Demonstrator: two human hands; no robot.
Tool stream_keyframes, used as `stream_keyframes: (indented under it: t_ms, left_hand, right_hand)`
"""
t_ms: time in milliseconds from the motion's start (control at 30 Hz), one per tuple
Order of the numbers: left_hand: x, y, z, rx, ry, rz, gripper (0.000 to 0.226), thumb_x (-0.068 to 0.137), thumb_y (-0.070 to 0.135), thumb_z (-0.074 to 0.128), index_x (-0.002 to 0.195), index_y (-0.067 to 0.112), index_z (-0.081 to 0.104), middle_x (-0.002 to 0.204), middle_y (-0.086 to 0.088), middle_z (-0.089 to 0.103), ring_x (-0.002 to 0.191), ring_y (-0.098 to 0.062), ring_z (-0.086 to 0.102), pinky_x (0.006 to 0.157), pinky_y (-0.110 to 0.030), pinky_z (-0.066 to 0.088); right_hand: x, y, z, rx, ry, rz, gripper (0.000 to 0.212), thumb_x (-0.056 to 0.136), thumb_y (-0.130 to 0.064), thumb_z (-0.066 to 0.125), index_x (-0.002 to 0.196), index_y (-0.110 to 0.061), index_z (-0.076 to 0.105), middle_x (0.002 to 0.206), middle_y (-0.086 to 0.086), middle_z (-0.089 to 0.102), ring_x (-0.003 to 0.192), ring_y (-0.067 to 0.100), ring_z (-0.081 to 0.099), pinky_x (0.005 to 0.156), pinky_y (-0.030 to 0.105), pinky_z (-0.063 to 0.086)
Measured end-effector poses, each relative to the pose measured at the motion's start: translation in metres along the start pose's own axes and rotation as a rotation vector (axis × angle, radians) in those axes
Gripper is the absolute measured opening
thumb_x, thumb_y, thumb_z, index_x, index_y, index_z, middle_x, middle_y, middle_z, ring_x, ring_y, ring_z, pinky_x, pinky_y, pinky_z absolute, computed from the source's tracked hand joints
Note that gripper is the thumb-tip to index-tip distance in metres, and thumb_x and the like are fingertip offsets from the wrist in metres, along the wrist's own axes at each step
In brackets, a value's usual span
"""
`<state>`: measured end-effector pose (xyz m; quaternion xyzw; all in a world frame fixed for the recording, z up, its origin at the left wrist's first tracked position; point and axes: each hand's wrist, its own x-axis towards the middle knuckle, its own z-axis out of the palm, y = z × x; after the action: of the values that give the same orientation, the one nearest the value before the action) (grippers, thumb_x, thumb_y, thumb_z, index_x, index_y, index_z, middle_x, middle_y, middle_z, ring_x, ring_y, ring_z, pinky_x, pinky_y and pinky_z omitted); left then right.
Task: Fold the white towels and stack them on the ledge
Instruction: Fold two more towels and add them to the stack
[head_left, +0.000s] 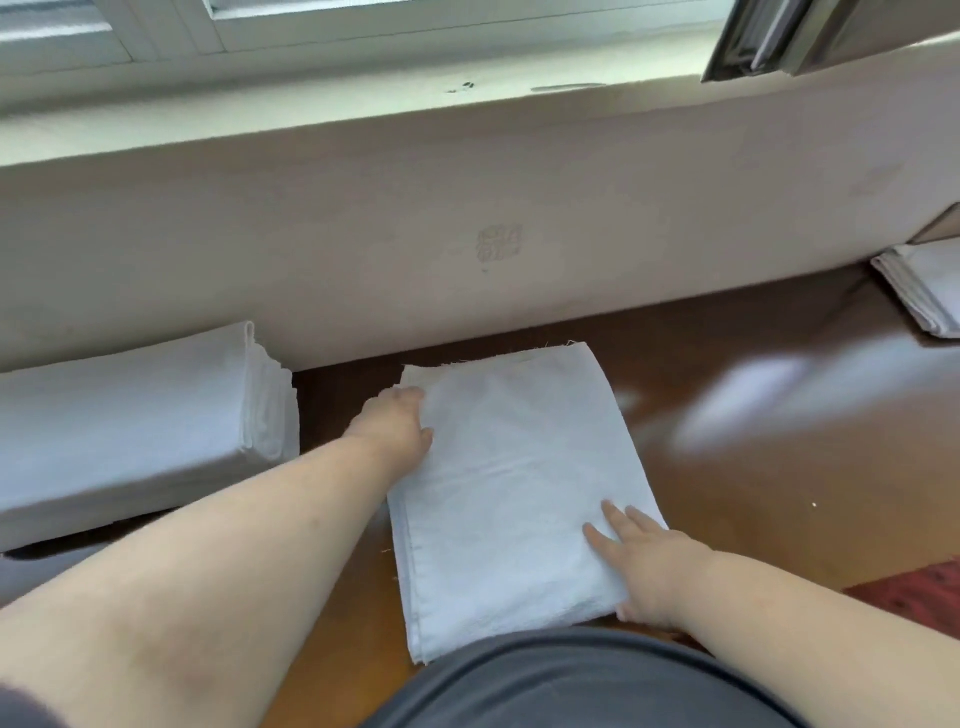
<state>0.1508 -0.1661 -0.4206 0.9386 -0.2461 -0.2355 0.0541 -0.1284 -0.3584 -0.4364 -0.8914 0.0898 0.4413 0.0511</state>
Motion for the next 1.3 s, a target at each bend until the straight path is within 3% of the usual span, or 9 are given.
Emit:
stream_keyframes:
  t_ms: [167,267,400,533,633,800,1067,1200,1300]
  left_hand:
    - [0.062,-0.005,-0.019,-0.021,-0.090,-0.078,0.094,0.088,0.049,0.063,0.156,0.018,0.007,0.152,-0.016,0.032,0.135,-0.035,0.037,0.110,-0.039,0.035]
    - [0.083,-0.012,-0.011,-0.050,-0.170,-0.004,0.095,0.085,0.046,0.068,0.156,0.020,0.010,0.153,-0.013,0.033,0.135,-0.031,0.039,0.111,-0.037,0.034]
    - [0.090,-0.020,-0.005,0.059,-0.150,0.073,0.073,0.081,0.053,0.068,0.145,0.034,0.038,0.137,-0.006,0.050,0.123,-0.029,0.048,0.102,-0.040,0.042]
    - [0.083,-0.023,-0.010,0.078,0.057,0.119,0.038,0.083,0.059,0.060,0.114,0.037,0.061,0.107,0.005,0.059,0.100,-0.020,0.056,0.088,-0.038,0.046]
    - [0.074,-0.029,-0.007,-0.019,0.174,0.149,0.026,0.085,0.054,0.063,0.099,0.032,0.063,0.096,0.006,0.055,0.087,-0.017,0.053,0.079,-0.034,0.047]
    - [0.066,-0.031,0.003,-0.286,0.108,0.101,0.021,0.090,0.050,0.056,0.098,0.031,0.053,0.088,0.005,0.059,0.072,-0.011,0.055,0.057,-0.026,0.039]
    - [0.055,-0.036,0.020,-0.513,-0.074,0.014,0.075,0.072,0.042,0.082,0.133,0.033,0.040,0.115,0.007,0.053,0.091,-0.013,0.055,0.071,-0.024,0.044]
    - [0.056,-0.036,0.023,-0.725,-0.020,-0.112,0.087,0.076,0.030,0.082,0.146,0.022,0.030,0.120,0.004,0.055,0.093,-0.013,0.057,0.076,-0.022,0.044]
    - [0.048,-0.042,0.029,-0.757,-0.099,-0.216,0.090,0.076,0.035,0.082,0.147,0.017,0.029,0.122,0.000,0.055,0.101,-0.019,0.057,0.085,-0.029,0.046]
  right_hand:
    - [-0.006,0.003,0.006,0.008,0.002,-0.009,0.097,0.090,-0.038,0.058,0.156,-0.035,-0.013,0.162,0.000,-0.028,0.152,0.024,-0.014,0.121,0.043,0.017]
    - [-0.007,0.004,0.013,0.043,-0.005,-0.002,0.099,0.089,-0.037,0.059,0.155,-0.037,-0.015,0.161,-0.002,-0.030,0.151,0.023,-0.018,0.122,0.045,0.013]
    - [-0.004,0.001,0.017,0.084,-0.005,0.022,0.101,0.088,-0.039,0.058,0.154,-0.039,-0.019,0.159,-0.003,-0.034,0.150,0.022,-0.021,0.123,0.044,0.010]
    - [-0.002,-0.001,0.013,0.103,-0.011,0.038,0.100,0.089,-0.041,0.059,0.154,-0.039,-0.017,0.159,-0.004,-0.033,0.150,0.021,-0.020,0.122,0.044,0.012]
    - [-0.004,-0.001,0.010,0.145,0.013,0.041,0.095,0.090,-0.042,0.058,0.155,-0.040,-0.011,0.162,-0.005,-0.029,0.151,0.019,-0.016,0.122,0.043,0.014]
    - [-0.006,-0.003,0.013,0.150,0.034,0.045,0.095,0.090,-0.045,0.058,0.156,-0.039,-0.010,0.162,-0.005,-0.027,0.151,0.019,-0.016,0.123,0.042,0.013]
    - [-0.004,0.000,0.014,0.171,0.033,0.042,0.097,0.089,-0.043,0.060,0.155,-0.040,-0.011,0.161,-0.007,-0.028,0.151,0.017,-0.017,0.122,0.043,0.011]
    - [-0.003,0.003,0.016,0.173,0.036,0.041,0.098,0.088,-0.044,0.061,0.155,-0.041,-0.011,0.161,-0.008,-0.028,0.151,0.017,-0.017,0.122,0.042,0.011]
    - [-0.003,0.004,0.017,0.165,0.044,0.030,0.098,0.088,-0.045,0.061,0.156,-0.040,-0.010,0.162,-0.007,-0.027,0.151,0.017,-0.016,0.122,0.041,0.013]
